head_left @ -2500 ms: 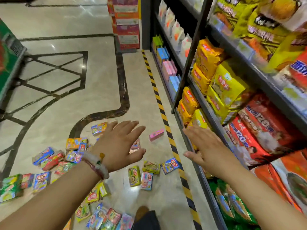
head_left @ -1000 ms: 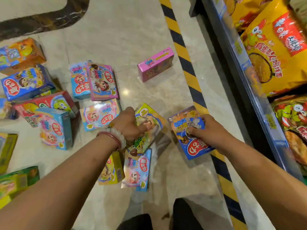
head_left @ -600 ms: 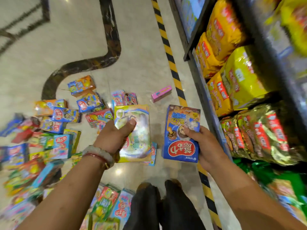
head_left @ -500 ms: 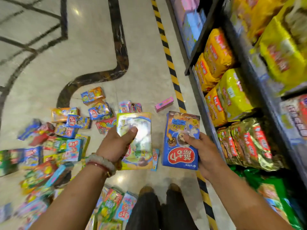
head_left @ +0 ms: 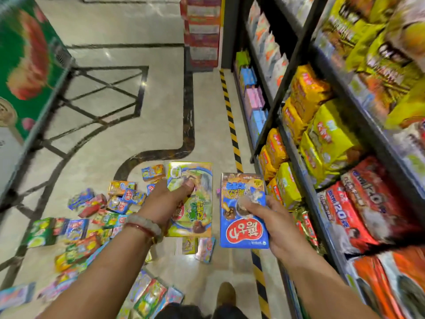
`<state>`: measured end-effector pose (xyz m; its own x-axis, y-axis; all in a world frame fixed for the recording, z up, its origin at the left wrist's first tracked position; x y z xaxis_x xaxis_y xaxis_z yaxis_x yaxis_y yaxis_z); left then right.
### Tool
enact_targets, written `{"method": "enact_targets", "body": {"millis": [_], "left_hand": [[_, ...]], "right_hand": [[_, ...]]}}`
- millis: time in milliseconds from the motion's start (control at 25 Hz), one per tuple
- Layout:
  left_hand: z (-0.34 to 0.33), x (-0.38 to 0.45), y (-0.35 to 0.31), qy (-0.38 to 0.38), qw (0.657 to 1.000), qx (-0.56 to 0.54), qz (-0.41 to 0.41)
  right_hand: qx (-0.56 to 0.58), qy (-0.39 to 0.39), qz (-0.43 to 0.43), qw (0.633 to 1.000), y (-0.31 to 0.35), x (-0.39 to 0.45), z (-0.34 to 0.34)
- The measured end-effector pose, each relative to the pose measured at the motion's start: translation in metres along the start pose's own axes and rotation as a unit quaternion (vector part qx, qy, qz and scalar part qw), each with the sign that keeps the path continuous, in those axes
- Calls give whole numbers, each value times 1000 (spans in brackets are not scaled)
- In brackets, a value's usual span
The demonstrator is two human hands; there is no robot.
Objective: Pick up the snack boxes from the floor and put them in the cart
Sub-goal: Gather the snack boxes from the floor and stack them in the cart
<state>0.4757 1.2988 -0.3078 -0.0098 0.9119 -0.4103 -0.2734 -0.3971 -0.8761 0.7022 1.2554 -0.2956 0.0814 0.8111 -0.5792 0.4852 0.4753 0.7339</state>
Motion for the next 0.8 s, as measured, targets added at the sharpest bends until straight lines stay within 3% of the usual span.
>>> {"method": "enact_targets", "body": {"millis": [440, 800], "left_hand": [[8, -114, 0, 158, 984, 81, 1], [-59, -231, 0, 341, 929, 130, -58]], "right_hand": [[113, -133, 54, 983, -65, -169, 29], [243, -269, 146, 920, -132, -330, 91]]}}
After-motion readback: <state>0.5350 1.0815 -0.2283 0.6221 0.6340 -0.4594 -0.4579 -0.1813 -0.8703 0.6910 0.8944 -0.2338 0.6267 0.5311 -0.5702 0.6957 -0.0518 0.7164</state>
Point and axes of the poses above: each hand's wrist, its own x-axis towards the middle knuckle, its own z-axis out of the back of the hand, y = z × x, the point moved 2 cm from there along x, towards the middle knuckle, and after that the axes turned 12 degrees about x, right-handed, at the moved point
